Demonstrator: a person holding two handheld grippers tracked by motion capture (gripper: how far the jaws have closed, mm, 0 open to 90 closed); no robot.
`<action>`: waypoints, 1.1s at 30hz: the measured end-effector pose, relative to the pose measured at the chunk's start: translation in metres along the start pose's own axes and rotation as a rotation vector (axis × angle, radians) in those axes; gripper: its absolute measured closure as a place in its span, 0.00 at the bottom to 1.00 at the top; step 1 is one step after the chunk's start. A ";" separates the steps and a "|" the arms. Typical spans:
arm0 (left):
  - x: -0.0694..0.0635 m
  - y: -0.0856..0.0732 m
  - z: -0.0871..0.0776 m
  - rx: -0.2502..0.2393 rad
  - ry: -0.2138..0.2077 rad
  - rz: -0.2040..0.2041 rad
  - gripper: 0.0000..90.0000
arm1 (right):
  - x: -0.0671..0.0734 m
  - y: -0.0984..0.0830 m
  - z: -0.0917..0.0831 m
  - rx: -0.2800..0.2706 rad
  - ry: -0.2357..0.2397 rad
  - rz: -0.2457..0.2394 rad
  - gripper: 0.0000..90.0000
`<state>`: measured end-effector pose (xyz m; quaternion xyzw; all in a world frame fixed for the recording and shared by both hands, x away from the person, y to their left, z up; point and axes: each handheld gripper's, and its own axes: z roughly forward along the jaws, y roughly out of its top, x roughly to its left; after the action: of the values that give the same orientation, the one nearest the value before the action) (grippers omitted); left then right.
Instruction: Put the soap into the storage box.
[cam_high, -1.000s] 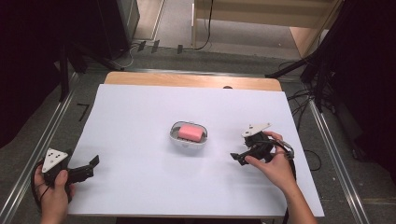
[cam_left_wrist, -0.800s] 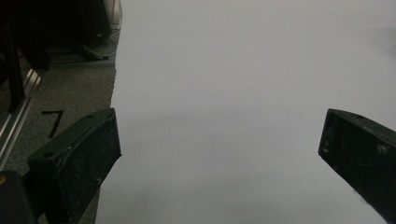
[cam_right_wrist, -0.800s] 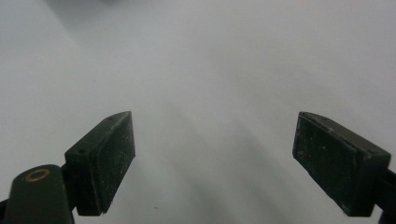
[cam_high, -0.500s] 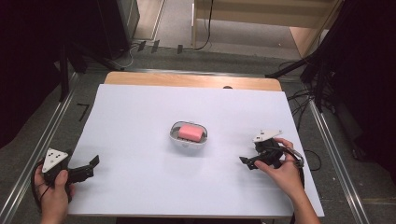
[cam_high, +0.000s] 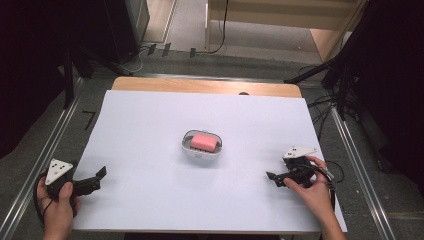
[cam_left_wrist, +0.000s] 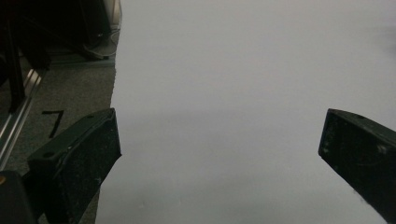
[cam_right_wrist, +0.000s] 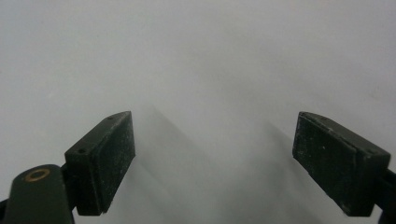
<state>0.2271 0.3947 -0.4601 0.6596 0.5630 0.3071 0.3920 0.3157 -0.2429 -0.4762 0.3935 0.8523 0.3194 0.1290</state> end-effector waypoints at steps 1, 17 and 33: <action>0.000 0.000 0.000 0.000 -0.002 0.000 0.00 | -0.001 -0.003 -0.001 -0.002 -0.003 0.005 0.15; 0.000 0.000 0.000 0.002 -0.003 -0.001 0.00 | -0.020 -0.048 -0.027 -0.115 -0.016 0.133 0.15; 0.000 0.000 0.000 0.000 -0.005 0.002 0.00 | -0.023 -0.076 -0.053 -0.201 -0.150 0.251 0.14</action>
<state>0.2272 0.3949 -0.4601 0.6609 0.5613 0.3059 0.3932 0.2612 -0.3206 -0.4856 0.5048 0.7483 0.3863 0.1897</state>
